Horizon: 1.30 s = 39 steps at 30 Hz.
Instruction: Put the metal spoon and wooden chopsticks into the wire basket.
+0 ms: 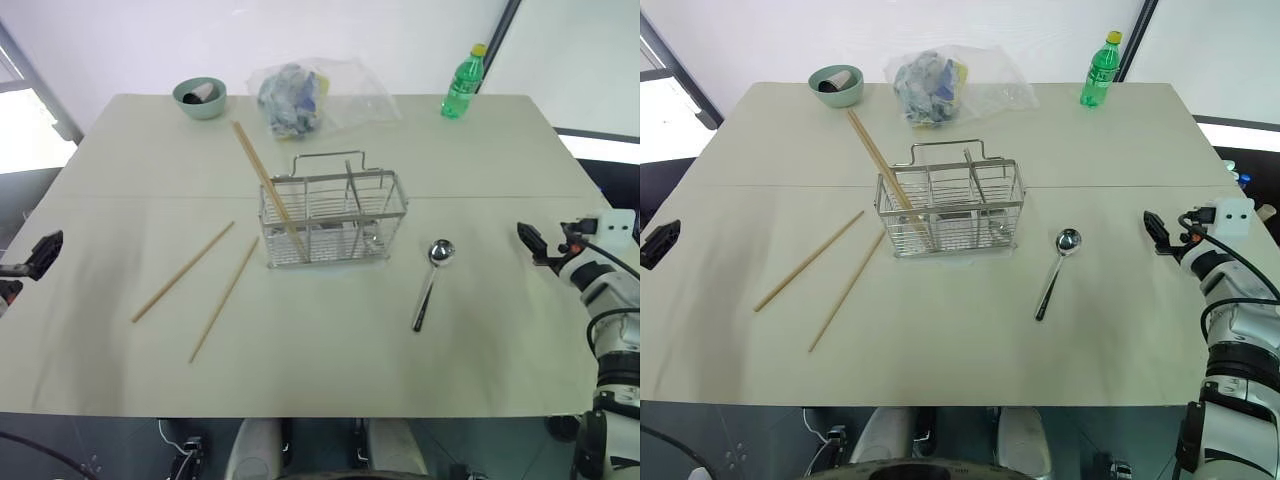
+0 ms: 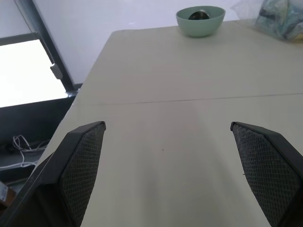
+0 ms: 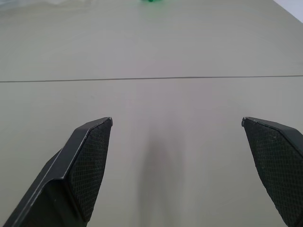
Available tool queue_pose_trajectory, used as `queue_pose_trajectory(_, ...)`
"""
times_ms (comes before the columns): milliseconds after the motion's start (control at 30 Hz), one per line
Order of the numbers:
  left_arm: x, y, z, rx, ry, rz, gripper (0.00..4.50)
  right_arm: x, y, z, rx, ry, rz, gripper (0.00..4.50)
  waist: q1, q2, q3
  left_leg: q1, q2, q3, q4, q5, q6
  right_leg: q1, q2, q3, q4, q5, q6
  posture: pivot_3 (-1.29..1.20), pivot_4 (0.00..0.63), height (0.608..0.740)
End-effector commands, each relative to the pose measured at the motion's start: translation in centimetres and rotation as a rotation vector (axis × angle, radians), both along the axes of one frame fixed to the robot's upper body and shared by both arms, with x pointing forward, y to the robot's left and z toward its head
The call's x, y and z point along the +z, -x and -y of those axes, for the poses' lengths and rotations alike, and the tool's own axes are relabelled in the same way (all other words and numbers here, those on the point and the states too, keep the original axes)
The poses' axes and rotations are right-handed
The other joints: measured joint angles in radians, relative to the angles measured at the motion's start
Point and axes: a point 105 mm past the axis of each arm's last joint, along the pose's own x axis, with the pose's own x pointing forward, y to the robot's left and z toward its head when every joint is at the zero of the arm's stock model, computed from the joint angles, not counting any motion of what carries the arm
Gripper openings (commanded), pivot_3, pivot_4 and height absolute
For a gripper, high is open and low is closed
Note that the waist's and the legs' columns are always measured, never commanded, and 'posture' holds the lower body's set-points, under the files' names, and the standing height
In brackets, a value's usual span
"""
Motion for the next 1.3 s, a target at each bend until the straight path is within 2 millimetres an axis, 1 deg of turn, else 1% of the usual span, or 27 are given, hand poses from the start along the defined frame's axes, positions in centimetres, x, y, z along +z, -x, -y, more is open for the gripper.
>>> queue_pose_trajectory(33,1.3,0.1,0.2,-0.018,-0.066,0.024,4.48,1.7,-0.1,0.3,-0.011,-0.013,0.075,4.50,0.000,0.000,0.000,0.000,0.000,0.000,0.000,0.000,0.000,0.000,0.000,0.000,0.000,0.000,0.000,0.00,0.150,0.722)
queue_pose_trajectory(500,1.4,-0.1,-0.2,0.002,-0.055,0.033,4.48,1.8,-0.3,0.3,-0.012,-0.015,0.080,4.50,0.000,0.000,0.000,0.000,0.000,0.001,0.000,0.000,0.000,-0.001,0.000,0.001,0.001,0.000,0.000,0.00,0.150,0.722)
queue_pose_trajectory(1067,1.9,-0.5,-0.1,-0.013,-0.056,0.038,4.48,1.9,-0.2,0.5,-0.020,-0.011,0.085,4.50,0.000,0.000,0.000,0.000,0.000,0.002,0.000,0.000,0.000,-0.001,0.000,0.002,0.001,0.000,0.000,0.00,0.150,0.722)
queue_pose_trajectory(1133,2.2,-0.8,0.5,-0.038,-0.048,0.046,4.48,2.2,-0.3,0.6,-0.014,0.002,0.086,4.50,0.000,0.000,0.000,0.000,0.000,0.002,0.000,0.000,0.000,-0.001,0.000,0.002,0.001,0.000,0.000,0.00,0.150,0.722)
queue_pose_trajectory(1167,2.6,-1.1,1.3,-0.066,-0.040,0.051,4.48,2.7,-0.5,0.5,-0.003,0.017,0.089,4.50,0.000,0.000,0.000,0.000,0.000,0.002,0.000,0.000,0.000,-0.001,0.000,0.002,0.001,0.000,0.000,0.00,0.150,0.722)
queue_pose_trajectory(1200,3.0,-1.4,2.2,-0.098,-0.033,0.057,4.48,3.2,-0.6,0.5,0.008,0.033,0.094,4.50,0.000,0.000,0.000,0.000,0.000,0.002,0.000,0.000,0.000,-0.001,0.000,0.002,0.001,0.000,0.000,0.00,0.150,0.722)
queue_pose_trajectory(1300,4.7,-1.9,5.6,-0.226,-0.042,0.089,4.48,5.5,-1.3,0.4,0.060,0.111,0.102,4.50,0.001,0.000,0.001,0.000,0.000,0.003,0.000,0.000,0.000,-0.002,0.000,0.002,0.001,0.000,0.000,0.00,0.150,0.722)
